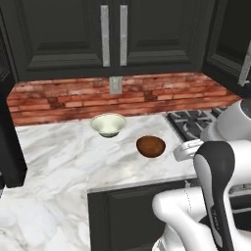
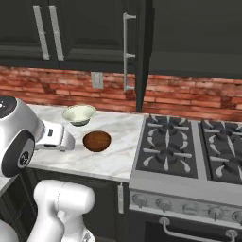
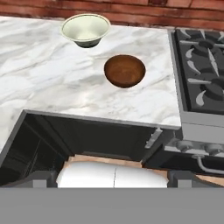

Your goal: Pick up the bowls on the counter and stack them on top of one another in the open cabinet. Place the smaller bowl on top of the larger bowl.

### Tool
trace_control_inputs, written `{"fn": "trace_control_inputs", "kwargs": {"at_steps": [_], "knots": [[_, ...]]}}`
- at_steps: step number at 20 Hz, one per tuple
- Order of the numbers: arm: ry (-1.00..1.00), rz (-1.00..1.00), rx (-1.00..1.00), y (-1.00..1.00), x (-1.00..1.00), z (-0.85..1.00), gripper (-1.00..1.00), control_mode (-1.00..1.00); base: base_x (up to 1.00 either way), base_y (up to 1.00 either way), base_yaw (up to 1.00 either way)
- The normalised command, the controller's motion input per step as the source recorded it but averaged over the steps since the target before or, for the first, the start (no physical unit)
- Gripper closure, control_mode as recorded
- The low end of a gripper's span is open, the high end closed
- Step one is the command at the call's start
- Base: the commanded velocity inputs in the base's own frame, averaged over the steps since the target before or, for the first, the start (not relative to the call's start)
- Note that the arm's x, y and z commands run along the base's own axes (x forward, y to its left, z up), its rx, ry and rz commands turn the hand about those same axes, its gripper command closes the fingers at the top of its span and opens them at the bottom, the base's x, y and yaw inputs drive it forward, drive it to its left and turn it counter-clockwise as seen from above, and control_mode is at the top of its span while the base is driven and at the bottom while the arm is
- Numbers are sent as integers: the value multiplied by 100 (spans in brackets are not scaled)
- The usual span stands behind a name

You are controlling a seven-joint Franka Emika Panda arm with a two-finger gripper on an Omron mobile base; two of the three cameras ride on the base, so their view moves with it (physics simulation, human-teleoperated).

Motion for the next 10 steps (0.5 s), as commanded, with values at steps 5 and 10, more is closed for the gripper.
{"fn": "trace_control_inputs", "kwargs": {"at_steps": [5, 10], "knots": [[0, 0, 0, 0, 0, 0, -100, 100, 53, 34, 0], [0, 0, 0, 5, 10, 0, -100, -100, 11, 5, 0]]}}
